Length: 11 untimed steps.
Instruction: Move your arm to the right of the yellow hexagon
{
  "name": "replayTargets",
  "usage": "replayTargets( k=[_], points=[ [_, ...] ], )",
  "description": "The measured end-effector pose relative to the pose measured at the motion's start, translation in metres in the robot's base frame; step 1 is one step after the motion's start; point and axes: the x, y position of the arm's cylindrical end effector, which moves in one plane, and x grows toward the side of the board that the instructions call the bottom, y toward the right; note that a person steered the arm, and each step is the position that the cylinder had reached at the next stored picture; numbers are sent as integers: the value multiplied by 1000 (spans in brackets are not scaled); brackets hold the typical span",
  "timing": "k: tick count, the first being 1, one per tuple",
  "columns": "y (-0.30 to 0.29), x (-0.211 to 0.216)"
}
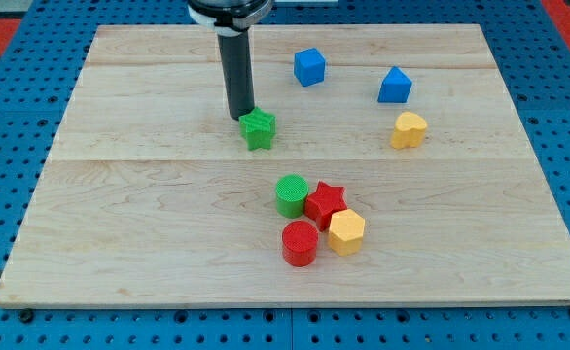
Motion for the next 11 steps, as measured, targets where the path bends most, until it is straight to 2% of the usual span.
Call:
replayTargets(
  k=[1, 2, 3, 4, 5, 6, 7, 8, 9, 10, 11],
  points=[
    [23, 17],
    [42, 107],
    [31, 80],
    [30, 25],
    [6, -13],
    [33, 1],
    [119, 68],
    [177, 143],
    [237, 171],
    [210, 202],
    [170, 201]
  ],
)
